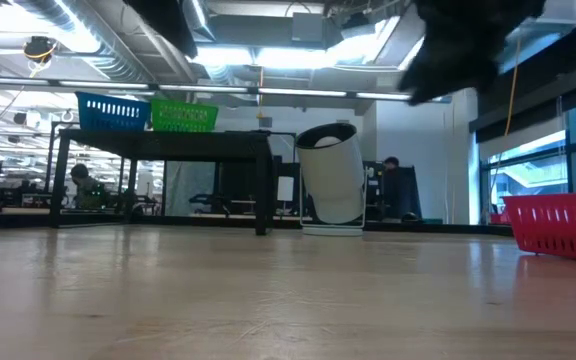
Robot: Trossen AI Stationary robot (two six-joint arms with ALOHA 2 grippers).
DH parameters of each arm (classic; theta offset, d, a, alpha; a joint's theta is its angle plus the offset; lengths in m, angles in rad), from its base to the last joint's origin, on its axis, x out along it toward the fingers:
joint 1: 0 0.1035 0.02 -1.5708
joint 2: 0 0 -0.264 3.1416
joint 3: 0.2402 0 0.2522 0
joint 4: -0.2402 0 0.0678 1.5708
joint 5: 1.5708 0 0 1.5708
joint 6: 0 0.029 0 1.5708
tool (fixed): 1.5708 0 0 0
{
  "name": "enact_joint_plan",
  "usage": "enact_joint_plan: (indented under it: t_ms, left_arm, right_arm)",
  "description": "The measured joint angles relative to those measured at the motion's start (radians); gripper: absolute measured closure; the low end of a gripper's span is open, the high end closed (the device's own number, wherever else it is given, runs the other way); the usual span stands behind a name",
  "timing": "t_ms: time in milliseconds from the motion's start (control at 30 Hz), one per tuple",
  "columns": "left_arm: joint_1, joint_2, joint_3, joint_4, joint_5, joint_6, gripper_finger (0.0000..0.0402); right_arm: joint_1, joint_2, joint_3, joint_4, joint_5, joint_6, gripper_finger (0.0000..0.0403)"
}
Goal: Pick & Place Office Desk Supplies
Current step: Put the red bin on the shelf
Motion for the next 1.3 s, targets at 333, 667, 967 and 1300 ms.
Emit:
enact_joint_plan:
  t_ms: [333, 667, 967, 1300]
  left_arm:
    - [-0.150, 0.004, -0.094, 0.162, -0.001, -0.132, 0.0250]
    - [-0.241, 0.017, -0.156, 0.386, -0.001, -0.133, 0.0251]
    - [-0.318, 0.019, -0.156, 0.452, -0.002, -0.141, 0.0258]
    - [-0.368, 0.025, -0.156, 0.500, -0.025, -0.149, 0.0258]
  right_arm:
    - [0.073, 0.038, 0.082, -0.434, -0.290, 0.458, 0.0234]
    - [0.109, 0.208, 0.075, -0.470, -0.322, 0.481, 0.0234]
    - [0.108, 0.322, 0.075, -0.499, -0.321, 0.456, 0.0234]
    - [0.112, 0.374, 0.075, -0.504, -0.362, 0.426, 0.0265]
